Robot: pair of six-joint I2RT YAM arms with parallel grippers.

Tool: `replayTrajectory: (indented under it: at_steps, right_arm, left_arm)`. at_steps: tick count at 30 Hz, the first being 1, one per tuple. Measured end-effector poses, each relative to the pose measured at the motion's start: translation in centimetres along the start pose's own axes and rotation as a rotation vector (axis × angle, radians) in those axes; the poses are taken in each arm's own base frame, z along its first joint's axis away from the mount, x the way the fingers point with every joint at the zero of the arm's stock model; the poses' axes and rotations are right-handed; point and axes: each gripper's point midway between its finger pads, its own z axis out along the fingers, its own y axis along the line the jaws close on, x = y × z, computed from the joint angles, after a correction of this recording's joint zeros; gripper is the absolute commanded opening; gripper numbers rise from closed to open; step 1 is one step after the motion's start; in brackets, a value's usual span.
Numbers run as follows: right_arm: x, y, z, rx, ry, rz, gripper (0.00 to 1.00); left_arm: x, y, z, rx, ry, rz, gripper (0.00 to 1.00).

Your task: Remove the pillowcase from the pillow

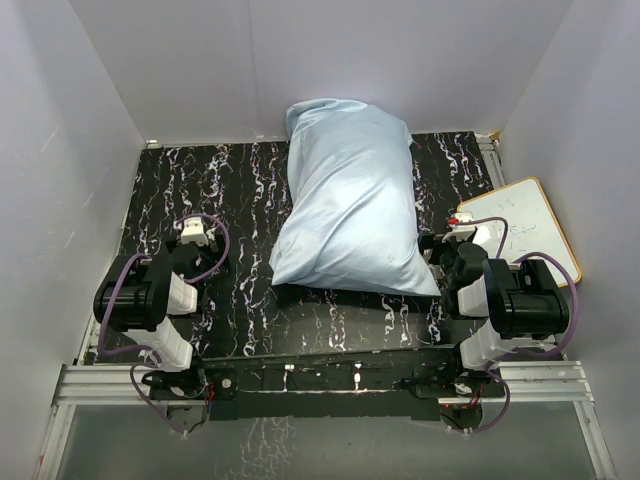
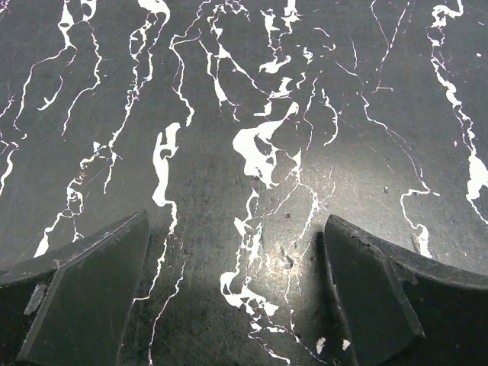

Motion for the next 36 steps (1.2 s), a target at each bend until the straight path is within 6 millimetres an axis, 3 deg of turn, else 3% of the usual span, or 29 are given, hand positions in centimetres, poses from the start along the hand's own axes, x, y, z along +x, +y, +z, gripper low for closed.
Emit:
replayTrajectory:
  at_steps: [19, 23, 25, 27, 29, 32, 34, 36]
  right_arm:
    - [0.0, 0.0, 0.0, 0.002, 0.000, 0.001, 0.99]
    - [0.0, -1.1, 0.0, 0.070, 0.026, 0.034, 0.98]
    - [-1.5, -2.1, 0.1, 0.135, 0.025, 0.066, 0.98]
    - [-4.9, -3.1, 0.1, 0.200, -0.033, 0.106, 0.98]
    - [-8.8, -3.9, -0.4, 0.263, -0.108, 0.177, 0.99]
    - [-12.8, -5.0, -1.6, 0.352, -0.176, 0.318, 0.98]
    - [-14.1, -4.6, -2.3, 0.351, -0.186, 0.412, 0.98]
    - [-14.2, -3.7, -2.7, 0.315, -0.178, 0.467, 0.98]
  left_arm:
    - [0.0, 0.0, 0.0, 0.002, 0.001, 0.001, 0.97]
    - [0.0, -0.4, 0.6, 0.022, 0.064, 0.015, 0.97]
    - [-2.4, -1.0, 1.9, 0.050, 0.098, 0.033, 0.97]
    - [-5.9, -1.5, 3.1, 0.076, 0.114, 0.041, 0.97]
    - [-11.1, -2.3, 3.8, 0.121, 0.113, 0.049, 0.97]
    - [-16.7, -3.0, 3.1, 0.180, 0.134, 0.065, 0.97]
    - [-19.5, -3.3, 1.7, 0.229, 0.173, 0.078, 0.97]
    - [-20.5, -3.5, 0.3, 0.265, 0.211, 0.088, 0.97]
